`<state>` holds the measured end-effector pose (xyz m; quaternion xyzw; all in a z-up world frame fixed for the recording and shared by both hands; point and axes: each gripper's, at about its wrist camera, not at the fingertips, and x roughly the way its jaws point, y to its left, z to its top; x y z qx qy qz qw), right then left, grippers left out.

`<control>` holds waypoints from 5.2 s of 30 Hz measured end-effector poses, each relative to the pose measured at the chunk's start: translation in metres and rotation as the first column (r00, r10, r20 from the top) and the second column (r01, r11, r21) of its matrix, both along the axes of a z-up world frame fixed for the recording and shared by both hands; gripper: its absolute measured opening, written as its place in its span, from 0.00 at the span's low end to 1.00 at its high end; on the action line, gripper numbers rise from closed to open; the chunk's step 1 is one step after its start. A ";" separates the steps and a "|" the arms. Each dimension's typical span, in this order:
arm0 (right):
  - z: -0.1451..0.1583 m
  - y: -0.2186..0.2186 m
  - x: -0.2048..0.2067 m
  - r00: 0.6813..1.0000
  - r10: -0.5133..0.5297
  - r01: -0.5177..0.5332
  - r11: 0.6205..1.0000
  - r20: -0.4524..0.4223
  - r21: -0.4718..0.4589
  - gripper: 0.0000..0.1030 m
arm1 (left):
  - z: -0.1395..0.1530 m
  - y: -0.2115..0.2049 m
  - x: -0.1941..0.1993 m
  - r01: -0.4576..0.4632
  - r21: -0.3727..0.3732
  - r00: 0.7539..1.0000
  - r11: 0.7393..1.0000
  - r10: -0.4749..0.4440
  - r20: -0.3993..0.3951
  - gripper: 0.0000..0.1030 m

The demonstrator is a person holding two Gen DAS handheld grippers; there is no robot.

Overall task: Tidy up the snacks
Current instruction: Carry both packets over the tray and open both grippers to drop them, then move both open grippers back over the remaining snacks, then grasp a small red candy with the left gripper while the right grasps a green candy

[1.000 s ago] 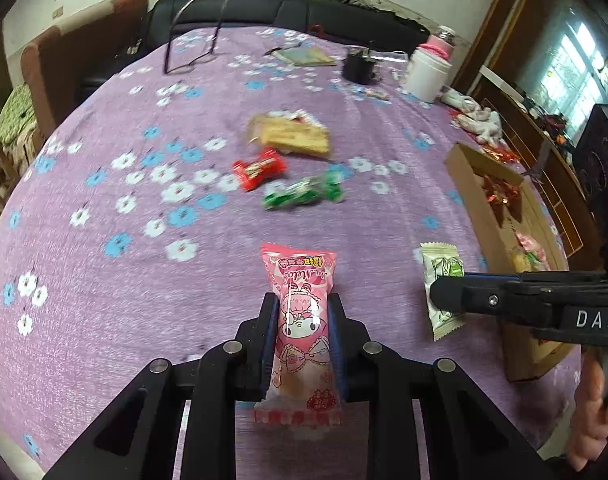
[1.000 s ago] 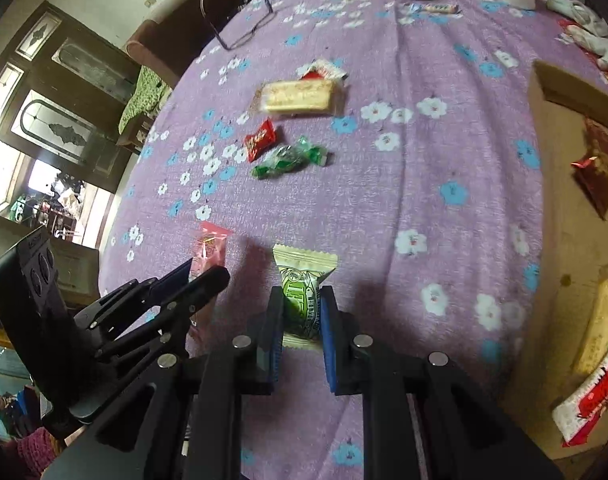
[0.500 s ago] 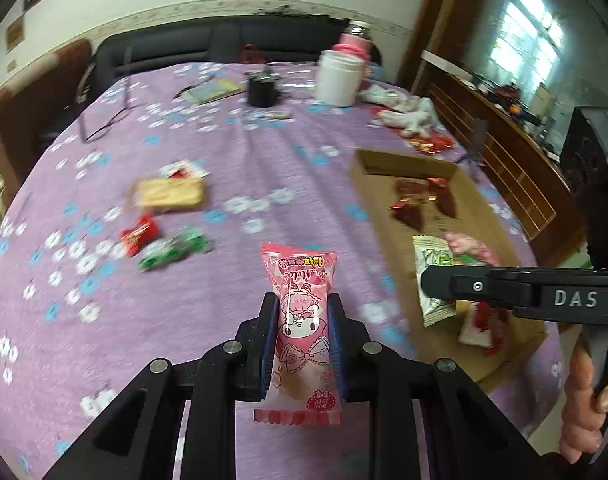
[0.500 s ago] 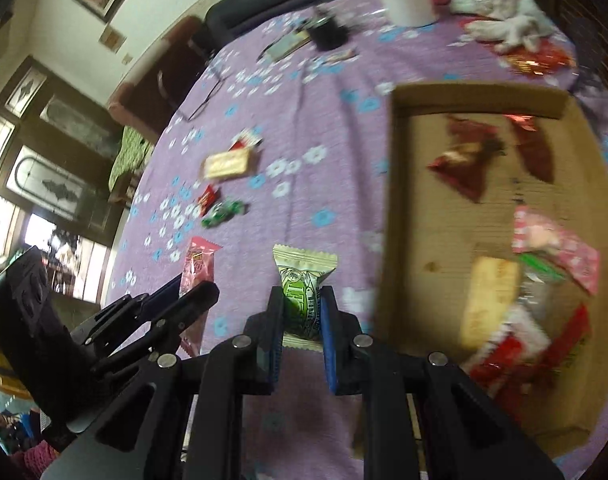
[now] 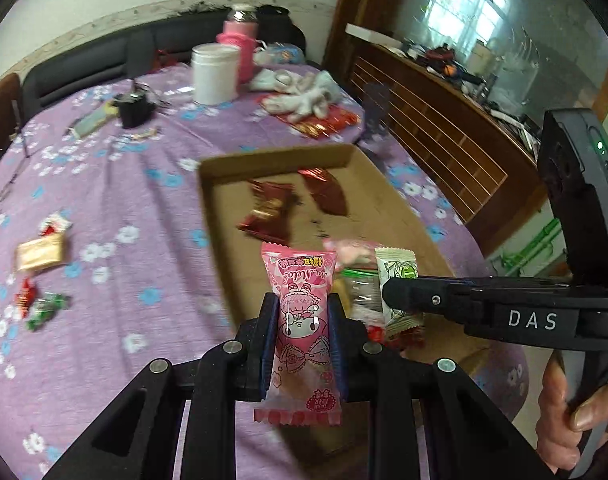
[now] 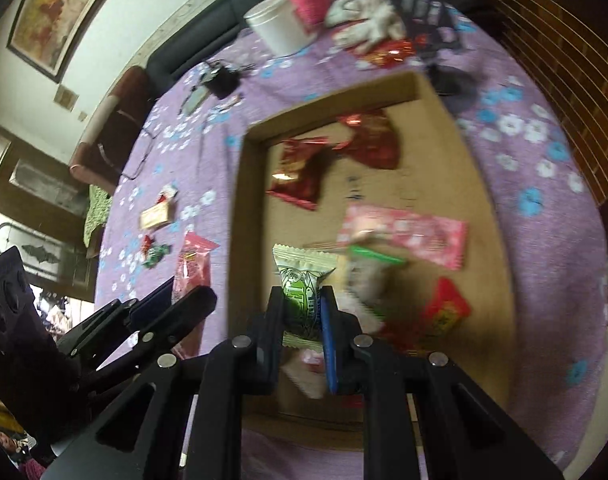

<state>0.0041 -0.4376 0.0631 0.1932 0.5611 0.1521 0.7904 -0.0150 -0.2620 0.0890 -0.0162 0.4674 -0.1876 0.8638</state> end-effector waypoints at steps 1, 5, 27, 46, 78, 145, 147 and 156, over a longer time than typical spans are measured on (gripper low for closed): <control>-0.002 -0.006 0.000 1.000 -0.008 0.008 1.000 -0.008 -0.003 0.16 | -0.004 -0.005 0.001 0.005 0.006 1.000 1.000 -0.005 -0.009 0.23; -0.013 -0.020 -0.003 0.999 -0.017 0.017 1.000 -0.029 -0.011 0.16 | -0.027 -0.020 -0.002 0.011 0.038 0.998 0.999 -0.008 -0.061 0.23; -0.029 -0.006 0.026 0.999 0.025 -0.028 0.996 -0.042 -0.088 0.16 | -0.043 -0.047 -0.006 0.070 0.139 0.996 0.988 -0.061 -0.068 0.23; -0.029 -0.002 0.030 0.999 0.036 -0.039 0.995 -0.031 -0.097 0.16 | -0.048 -0.048 -0.002 0.075 0.140 0.995 0.987 -0.064 -0.078 0.23; 0.022 -0.008 0.014 0.994 -0.043 0.050 0.996 0.100 -0.067 0.31 | 0.006 -0.013 -0.021 -0.002 0.067 0.997 0.998 -0.003 0.074 0.44; -0.002 0.225 0.029 0.962 0.274 -0.274 0.961 -0.003 -0.026 0.31 | -0.072 0.298 0.012 -0.330 0.038 0.940 0.943 0.332 -0.085 0.14; -0.006 0.245 0.045 0.951 0.308 -0.308 0.951 -0.005 0.014 0.32 | -0.072 0.300 0.000 -0.339 0.032 0.936 0.940 0.340 -0.094 0.15; -0.041 0.322 0.102 0.921 0.389 -0.388 0.921 -0.019 0.041 0.32 | -0.071 0.314 -0.035 -0.386 0.037 0.915 0.922 0.387 -0.109 0.15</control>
